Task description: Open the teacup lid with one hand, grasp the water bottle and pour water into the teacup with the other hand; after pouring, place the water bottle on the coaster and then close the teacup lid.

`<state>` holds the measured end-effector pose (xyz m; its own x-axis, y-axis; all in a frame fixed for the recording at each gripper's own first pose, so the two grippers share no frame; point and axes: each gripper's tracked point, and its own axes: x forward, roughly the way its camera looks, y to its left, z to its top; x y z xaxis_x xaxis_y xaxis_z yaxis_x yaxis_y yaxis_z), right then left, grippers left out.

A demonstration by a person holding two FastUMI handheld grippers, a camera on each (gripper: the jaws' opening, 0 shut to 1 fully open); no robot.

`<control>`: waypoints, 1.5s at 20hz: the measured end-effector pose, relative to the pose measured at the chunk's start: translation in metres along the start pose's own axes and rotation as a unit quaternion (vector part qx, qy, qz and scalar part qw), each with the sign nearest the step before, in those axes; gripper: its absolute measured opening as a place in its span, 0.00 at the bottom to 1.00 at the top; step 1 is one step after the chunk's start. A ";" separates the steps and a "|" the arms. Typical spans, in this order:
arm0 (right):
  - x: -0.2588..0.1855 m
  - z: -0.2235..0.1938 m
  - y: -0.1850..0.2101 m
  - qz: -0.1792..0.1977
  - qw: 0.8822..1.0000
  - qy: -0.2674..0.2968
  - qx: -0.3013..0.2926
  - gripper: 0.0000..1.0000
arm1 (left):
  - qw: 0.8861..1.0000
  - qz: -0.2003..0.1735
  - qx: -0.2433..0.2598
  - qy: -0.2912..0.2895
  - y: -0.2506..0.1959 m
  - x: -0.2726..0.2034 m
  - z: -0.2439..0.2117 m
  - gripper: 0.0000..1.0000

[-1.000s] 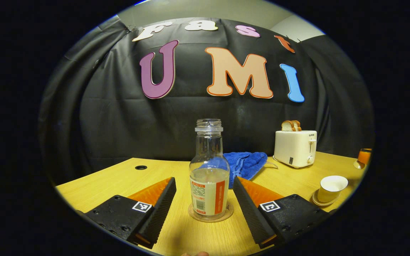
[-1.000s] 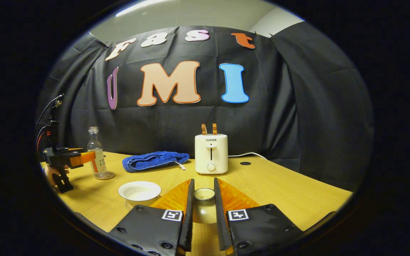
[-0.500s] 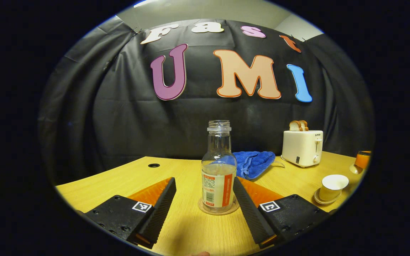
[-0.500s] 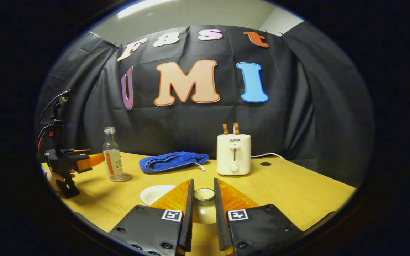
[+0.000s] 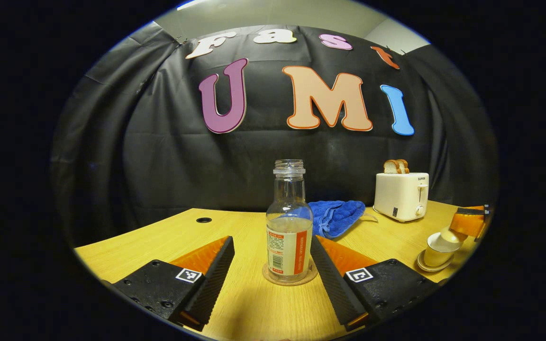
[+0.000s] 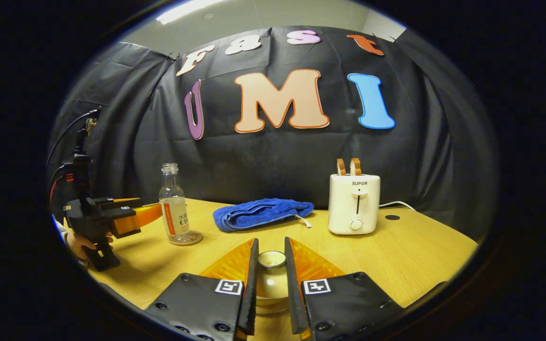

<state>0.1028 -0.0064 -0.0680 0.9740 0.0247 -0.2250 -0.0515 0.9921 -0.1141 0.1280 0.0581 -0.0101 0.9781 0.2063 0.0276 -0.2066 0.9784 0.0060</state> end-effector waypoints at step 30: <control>-0.007 0.011 0.003 0.013 0.999 -0.030 0.006 0.85 | 1.000 -0.013 -0.001 -0.003 -0.004 -0.001 0.002 0.94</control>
<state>0.0984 -0.0022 -0.0558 0.9841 0.0567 -0.1685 -0.0738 0.9925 -0.0970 0.1275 0.0542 -0.0087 0.9829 0.1813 0.0328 -0.1815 0.9834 0.0052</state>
